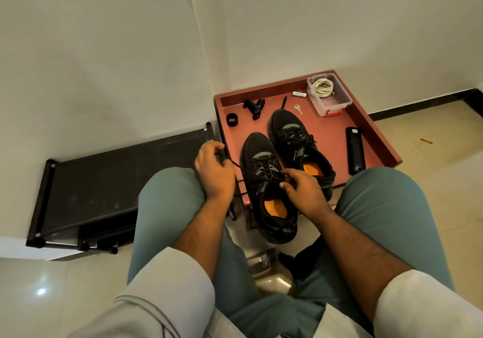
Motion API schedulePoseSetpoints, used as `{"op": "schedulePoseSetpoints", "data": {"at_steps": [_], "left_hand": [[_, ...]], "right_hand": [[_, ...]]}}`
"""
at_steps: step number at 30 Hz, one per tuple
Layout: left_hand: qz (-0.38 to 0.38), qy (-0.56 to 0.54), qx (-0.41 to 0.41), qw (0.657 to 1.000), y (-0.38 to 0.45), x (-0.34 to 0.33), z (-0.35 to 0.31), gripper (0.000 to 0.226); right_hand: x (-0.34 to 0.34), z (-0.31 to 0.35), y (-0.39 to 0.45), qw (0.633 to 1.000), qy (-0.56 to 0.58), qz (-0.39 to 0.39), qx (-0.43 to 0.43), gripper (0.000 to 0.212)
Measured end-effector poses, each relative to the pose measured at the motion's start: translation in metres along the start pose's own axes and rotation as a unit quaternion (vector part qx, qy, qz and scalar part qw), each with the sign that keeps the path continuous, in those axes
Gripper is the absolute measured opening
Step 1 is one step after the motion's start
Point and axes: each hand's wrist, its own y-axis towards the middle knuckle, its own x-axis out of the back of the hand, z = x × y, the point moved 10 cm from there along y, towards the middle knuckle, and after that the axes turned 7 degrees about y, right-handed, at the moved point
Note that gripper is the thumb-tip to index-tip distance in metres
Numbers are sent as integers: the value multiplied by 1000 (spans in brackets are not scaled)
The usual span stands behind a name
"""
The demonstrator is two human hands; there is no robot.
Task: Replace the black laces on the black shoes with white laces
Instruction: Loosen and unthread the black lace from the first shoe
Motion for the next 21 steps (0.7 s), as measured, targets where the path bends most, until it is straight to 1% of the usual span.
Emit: {"op": "schedulePoseSetpoints", "data": {"at_steps": [1, 2, 3, 4, 5, 6, 7, 10, 11, 12, 13, 14, 15, 16, 17, 18, 19, 20, 21], "left_hand": [[84, 104, -46, 990, -10, -20, -11, 54], [162, 188, -95, 964, -25, -41, -19, 64], [223, 243, -144, 933, -42, -58, -27, 65], [262, 275, -183, 907, -58, -70, -32, 55], [281, 292, -205, 891, -68, -79, -33, 45], [284, 301, -210, 886, -74, -82, -31, 38], [274, 295, -211, 891, -75, -83, -30, 33], [215, 219, -249, 919, -70, -75, -39, 16], [203, 196, -244, 928, -67, -70, -41, 12], [192, 162, -220, 943, -62, -64, -39, 9], [168, 110, -178, 963, -54, -55, -35, 6], [123, 51, -126, 983, -44, -40, -29, 4], [59, 6, -81, 995, -34, -23, -20, 7], [-3, -2, -48, 999, -26, -7, -12, 17], [-40, 37, -23, 998, -20, 4, -7, 33], [-40, 105, -9, 994, -16, 8, -4, 50], [-13, 180, -19, 983, -15, 6, -6, 60], [34, 238, -54, 969, -17, -3, -12, 58], [92, 263, -105, 955, -24, -17, -20, 46]], "right_hand": [[-1, -1, 0, 1000, 0, -2, -9, 36], [-1, -1, 0, 1000, -2, -4, -12, 35], [-1, 1, 1, 1000, -5, -4, -8, 33], [-2, 3, 0, 1000, -7, -5, 0, 31], [-2, 6, 0, 1000, -6, -5, 11, 29], [-3, 7, -1, 1000, -5, -4, 20, 29], [-3, 7, -3, 1000, -4, -2, 27, 28], [-3, 5, -4, 1000, 1, 2, 28, 29], [-4, 6, -3, 1000, -1, 3, 29, 29], [-4, 6, -2, 1000, -3, 3, 31, 30], [-4, 7, -2, 1000, -3, 3, 30, 31], [-4, 7, -2, 1000, -2, 2, 26, 33], [-4, 7, -2, 1000, 0, 3, 22, 34], [-5, 8, -3, 1000, 1, 5, 25, 36], [-6, 11, -4, 999, -1, 8, 37, 39], [-8, 14, -4, 998, -10, 11, 56, 42], [-11, 17, -4, 997, -26, 15, 74, 45], [-14, 18, -4, 995, -43, 20, 84, 46], [-15, 19, -2, 994, -60, 23, 87, 45]]}}
